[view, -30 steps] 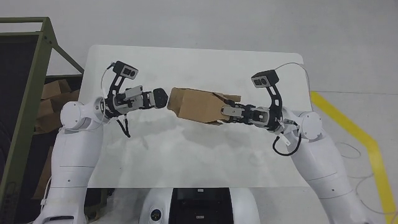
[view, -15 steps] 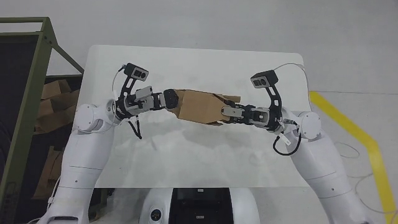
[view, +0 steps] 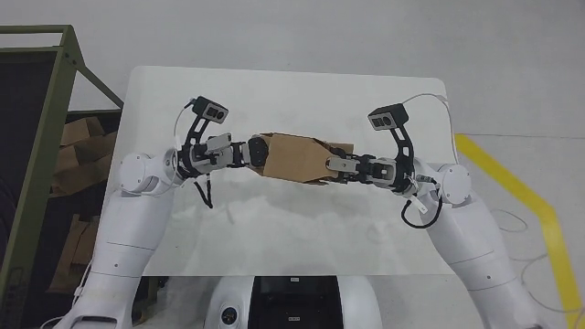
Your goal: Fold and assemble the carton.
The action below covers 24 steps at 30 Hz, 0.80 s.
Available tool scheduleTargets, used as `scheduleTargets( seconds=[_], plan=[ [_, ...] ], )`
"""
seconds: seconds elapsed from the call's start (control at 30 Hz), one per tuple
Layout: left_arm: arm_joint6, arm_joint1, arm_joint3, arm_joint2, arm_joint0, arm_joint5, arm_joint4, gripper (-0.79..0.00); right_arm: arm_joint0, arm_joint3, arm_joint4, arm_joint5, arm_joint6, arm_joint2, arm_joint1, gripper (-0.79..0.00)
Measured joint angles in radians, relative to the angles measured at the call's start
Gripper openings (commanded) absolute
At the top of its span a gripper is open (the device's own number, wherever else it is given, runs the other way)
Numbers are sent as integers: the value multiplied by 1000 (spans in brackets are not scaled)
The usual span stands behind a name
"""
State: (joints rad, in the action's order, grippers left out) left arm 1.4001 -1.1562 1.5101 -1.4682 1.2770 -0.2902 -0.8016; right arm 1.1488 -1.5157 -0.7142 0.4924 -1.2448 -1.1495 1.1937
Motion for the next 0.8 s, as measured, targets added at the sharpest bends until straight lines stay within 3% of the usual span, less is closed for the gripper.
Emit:
scheduleTargets(
  seconds=[0.47,0.8],
  plan=[
    [120,14,-1,5,-6,28,-8,0,-10,3,4,-8,-4,16,2,-785],
    [122,14,-6,43,-19,13,-15,0,-19,14,3,-11,-9,29,5,-785]
  ],
)
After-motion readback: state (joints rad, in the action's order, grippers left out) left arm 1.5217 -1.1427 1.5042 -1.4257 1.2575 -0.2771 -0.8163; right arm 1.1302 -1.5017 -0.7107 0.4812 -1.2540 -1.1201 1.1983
